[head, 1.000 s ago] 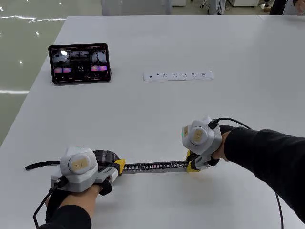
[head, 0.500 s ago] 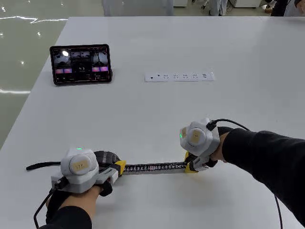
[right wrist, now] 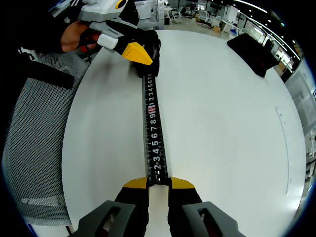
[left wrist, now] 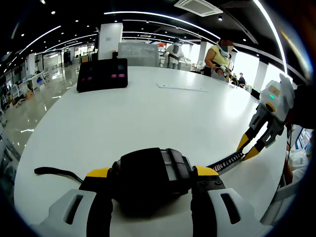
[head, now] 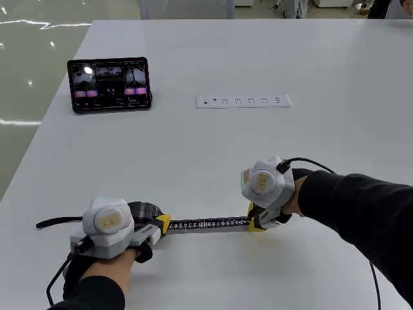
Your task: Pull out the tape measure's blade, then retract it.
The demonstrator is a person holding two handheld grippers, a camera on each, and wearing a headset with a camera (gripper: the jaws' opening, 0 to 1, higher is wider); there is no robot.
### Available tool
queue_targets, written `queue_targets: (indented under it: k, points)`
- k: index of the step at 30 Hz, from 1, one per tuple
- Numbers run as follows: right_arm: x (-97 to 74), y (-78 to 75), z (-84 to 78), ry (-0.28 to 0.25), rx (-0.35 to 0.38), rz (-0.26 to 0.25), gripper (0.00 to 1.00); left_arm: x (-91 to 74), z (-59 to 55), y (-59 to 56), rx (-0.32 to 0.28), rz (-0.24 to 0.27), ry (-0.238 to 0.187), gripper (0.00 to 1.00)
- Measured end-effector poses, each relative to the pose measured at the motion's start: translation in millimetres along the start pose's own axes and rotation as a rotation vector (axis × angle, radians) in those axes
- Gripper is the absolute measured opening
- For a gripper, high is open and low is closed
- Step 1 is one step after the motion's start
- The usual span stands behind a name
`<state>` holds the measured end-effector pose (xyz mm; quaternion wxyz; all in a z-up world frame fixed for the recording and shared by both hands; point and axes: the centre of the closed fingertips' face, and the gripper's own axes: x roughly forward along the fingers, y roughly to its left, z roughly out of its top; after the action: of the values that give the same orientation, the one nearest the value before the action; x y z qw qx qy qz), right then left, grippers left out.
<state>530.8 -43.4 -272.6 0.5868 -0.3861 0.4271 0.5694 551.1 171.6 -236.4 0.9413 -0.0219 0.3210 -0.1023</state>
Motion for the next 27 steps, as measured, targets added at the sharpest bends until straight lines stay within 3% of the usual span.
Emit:
queue_targets:
  k: [27]
  points:
    - [4.4, -0.4, 11.8, 0.004, -0.009, 0.005, 0.10, 1.0, -0.1, 0.7, -0.001, 0.000, -0.002, 0.60]
